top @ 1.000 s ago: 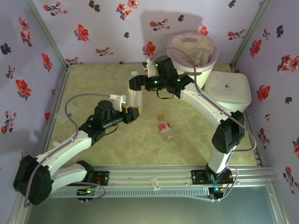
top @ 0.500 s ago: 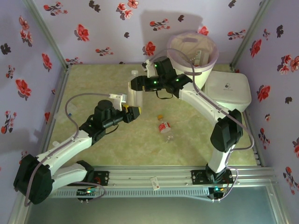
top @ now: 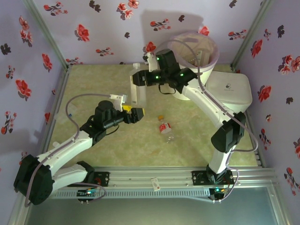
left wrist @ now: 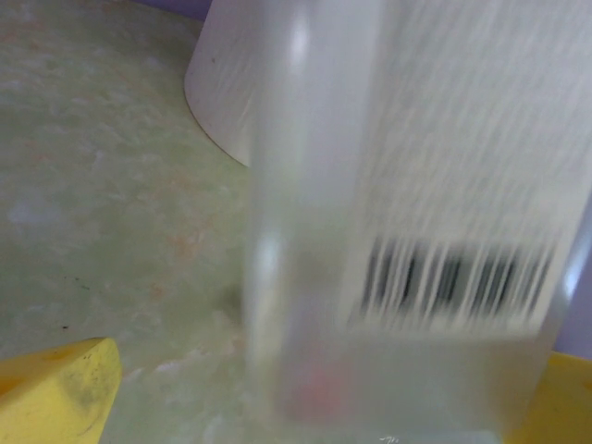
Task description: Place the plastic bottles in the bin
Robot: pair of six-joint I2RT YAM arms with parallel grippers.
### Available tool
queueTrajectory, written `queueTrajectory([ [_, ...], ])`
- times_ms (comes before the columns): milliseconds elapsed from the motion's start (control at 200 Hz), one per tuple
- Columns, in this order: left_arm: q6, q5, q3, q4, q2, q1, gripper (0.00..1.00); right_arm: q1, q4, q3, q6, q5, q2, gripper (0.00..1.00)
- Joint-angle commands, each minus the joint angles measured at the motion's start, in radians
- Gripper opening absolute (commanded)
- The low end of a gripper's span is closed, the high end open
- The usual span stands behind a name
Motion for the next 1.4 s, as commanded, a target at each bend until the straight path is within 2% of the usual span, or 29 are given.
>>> queueTrajectory([
  [0, 0.015, 0.017, -0.015, 0.023, -0.015, 0.006, 1.0, -0.023, -0.116, 0.109, -0.141, 0.147, -0.02, 0.55],
  [200, 0.005, 0.017, -0.021, 0.039, -0.001, 0.008, 1.0, -0.083, -0.238, 0.281, -0.246, 0.319, -0.034, 0.52],
  [465, -0.006, 0.017, -0.021, 0.039, 0.011, 0.008, 1.0, -0.191, -0.252, 0.435, -0.346, 0.511, -0.041, 0.46],
  [750, -0.006, 0.014, -0.027, 0.038, 0.002, 0.008, 1.0, -0.352, -0.189, 0.487, -0.34, 0.516, -0.023, 0.39],
  [930, -0.012, 0.005, -0.022, 0.044, 0.018, 0.014, 1.0, -0.428, -0.187, 0.531, -0.361, 0.522, 0.039, 0.38],
  [1230, -0.021, -0.014, -0.038, 0.028, -0.013, 0.016, 1.0, -0.462, -0.181, 0.565, -0.468, 0.53, 0.161, 0.36],
  [1395, -0.022, -0.025, -0.046, 0.017, -0.031, 0.017, 1.0, -0.463, -0.219, 0.568, -0.569, 0.471, 0.207, 0.36],
])
